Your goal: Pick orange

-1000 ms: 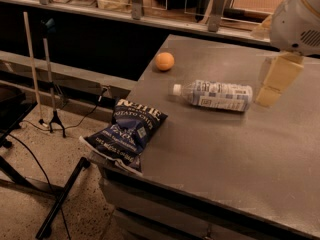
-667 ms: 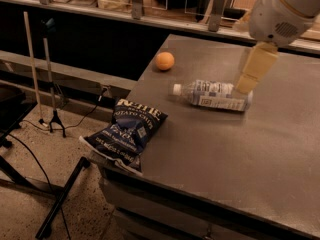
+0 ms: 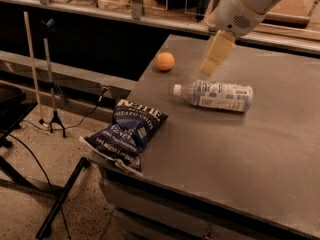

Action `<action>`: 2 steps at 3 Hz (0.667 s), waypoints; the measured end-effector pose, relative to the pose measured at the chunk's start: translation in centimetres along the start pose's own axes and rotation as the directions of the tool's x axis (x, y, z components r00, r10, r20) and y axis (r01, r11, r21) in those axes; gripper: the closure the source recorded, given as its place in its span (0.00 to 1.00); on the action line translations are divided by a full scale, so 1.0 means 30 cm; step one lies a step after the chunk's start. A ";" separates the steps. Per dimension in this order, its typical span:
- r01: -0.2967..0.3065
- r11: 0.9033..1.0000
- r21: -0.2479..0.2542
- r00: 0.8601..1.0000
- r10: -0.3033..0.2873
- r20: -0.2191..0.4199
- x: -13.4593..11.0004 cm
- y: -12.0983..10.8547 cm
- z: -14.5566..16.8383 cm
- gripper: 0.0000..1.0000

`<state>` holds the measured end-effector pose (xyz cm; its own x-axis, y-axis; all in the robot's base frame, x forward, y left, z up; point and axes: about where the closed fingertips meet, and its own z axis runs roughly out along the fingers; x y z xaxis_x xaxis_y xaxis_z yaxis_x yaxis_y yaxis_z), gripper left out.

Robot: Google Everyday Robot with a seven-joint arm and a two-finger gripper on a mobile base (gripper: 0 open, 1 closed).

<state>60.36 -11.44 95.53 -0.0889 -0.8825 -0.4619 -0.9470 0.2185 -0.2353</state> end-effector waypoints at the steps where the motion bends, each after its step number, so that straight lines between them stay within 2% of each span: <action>1: -0.030 0.999 -0.012 0.999 0.031 0.035 -0.041 -0.103 0.108 0.00; 2: -0.076 0.997 -0.012 0.995 0.077 0.067 -0.062 -0.193 0.199 0.00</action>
Offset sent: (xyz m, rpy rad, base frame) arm 0.1224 0.0369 -0.0421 0.1530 0.0299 -0.1071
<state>67.86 -8.58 92.63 -0.1403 -0.8332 -0.5349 -0.9411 0.2802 -0.1895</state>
